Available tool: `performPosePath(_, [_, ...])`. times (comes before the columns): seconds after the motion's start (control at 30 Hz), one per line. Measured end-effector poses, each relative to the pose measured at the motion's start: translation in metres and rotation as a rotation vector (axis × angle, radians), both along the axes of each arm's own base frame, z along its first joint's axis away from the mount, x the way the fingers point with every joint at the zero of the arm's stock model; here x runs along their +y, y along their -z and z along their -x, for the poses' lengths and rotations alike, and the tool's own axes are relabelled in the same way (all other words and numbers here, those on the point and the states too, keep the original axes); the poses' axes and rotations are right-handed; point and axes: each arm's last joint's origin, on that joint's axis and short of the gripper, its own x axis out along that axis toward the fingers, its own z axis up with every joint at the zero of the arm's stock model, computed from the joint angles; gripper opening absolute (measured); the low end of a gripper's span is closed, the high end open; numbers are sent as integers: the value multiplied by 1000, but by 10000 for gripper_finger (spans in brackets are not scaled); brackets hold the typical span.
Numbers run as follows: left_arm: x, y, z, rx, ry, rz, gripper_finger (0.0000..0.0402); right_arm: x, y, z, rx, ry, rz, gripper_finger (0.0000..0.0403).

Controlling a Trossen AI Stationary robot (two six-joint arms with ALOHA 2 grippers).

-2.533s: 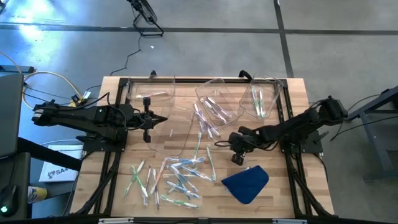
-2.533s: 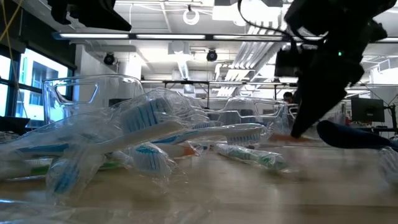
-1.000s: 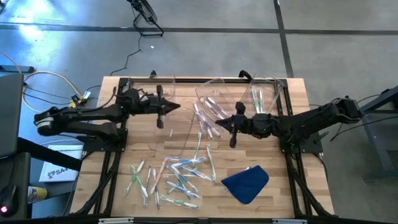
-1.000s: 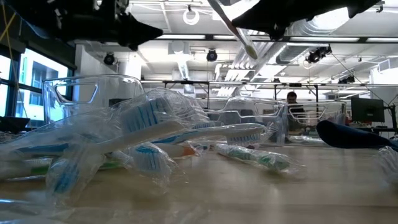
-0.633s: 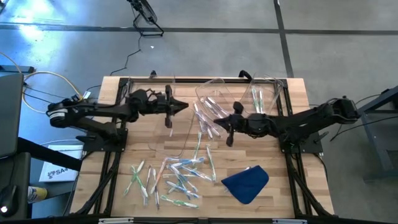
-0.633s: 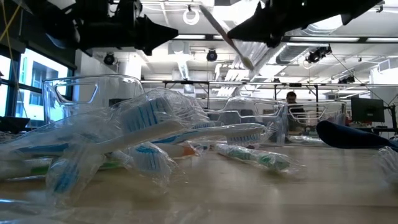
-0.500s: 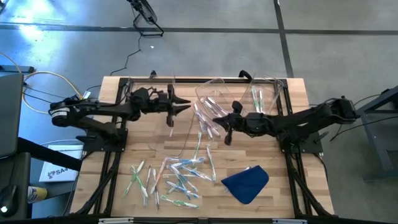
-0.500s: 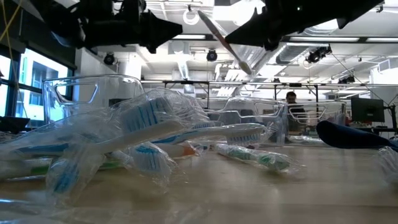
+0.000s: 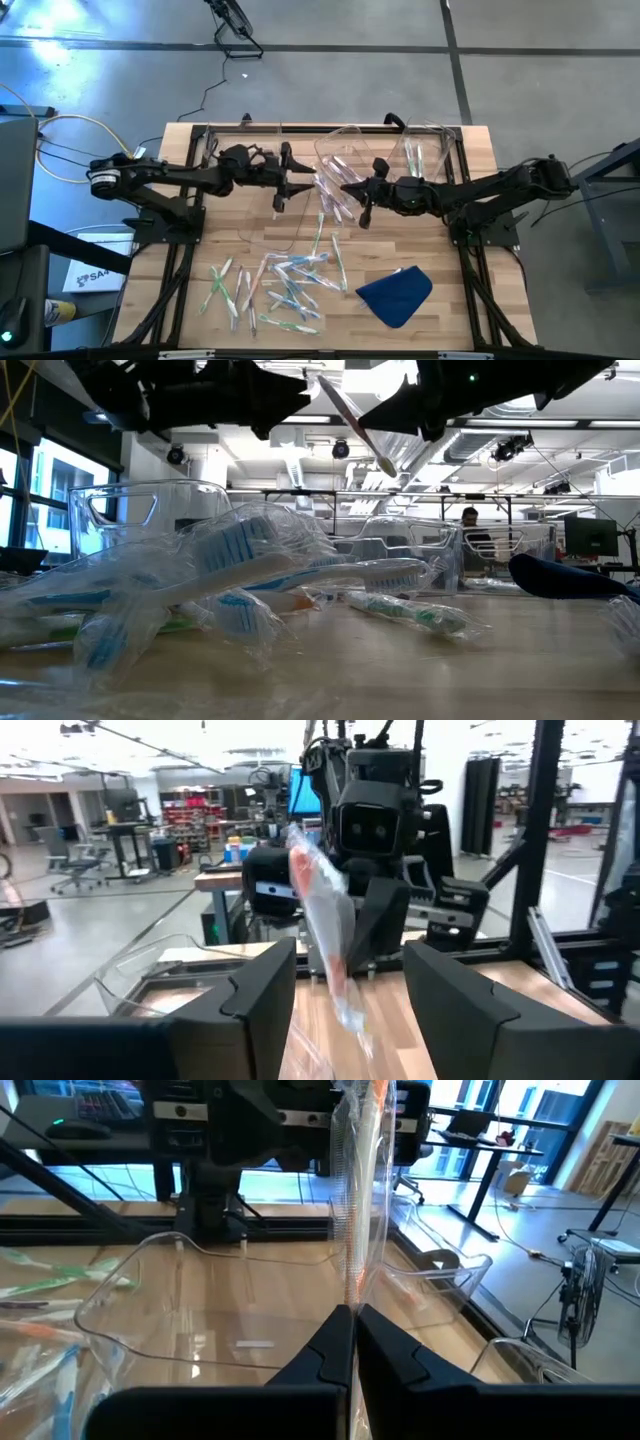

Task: Pick & Place Toothbrushes
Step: Put the orange toothbrush into the top left transparent bin

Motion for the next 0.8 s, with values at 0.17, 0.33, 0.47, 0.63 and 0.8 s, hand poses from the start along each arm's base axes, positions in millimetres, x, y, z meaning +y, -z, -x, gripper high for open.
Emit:
performPosePath(0.17, [-5,-4,-12,-9,-28,8,184,0,0,0,-3,-2,0,3])
performPosePath(0.33, [-1,2,-25,20,-33,18,184,1,-1,0,-5,-27,-4,3])
performPosePath(0.47, [1,5,-36,32,-31,29,184,2,0,0,-4,-33,-4,3])
performPosePath(0.63, [3,2,-47,31,3,40,184,2,1,0,9,-31,-4,3])
performPosePath(0.8, [2,-4,-49,12,43,21,184,1,3,0,27,-24,-3,3])
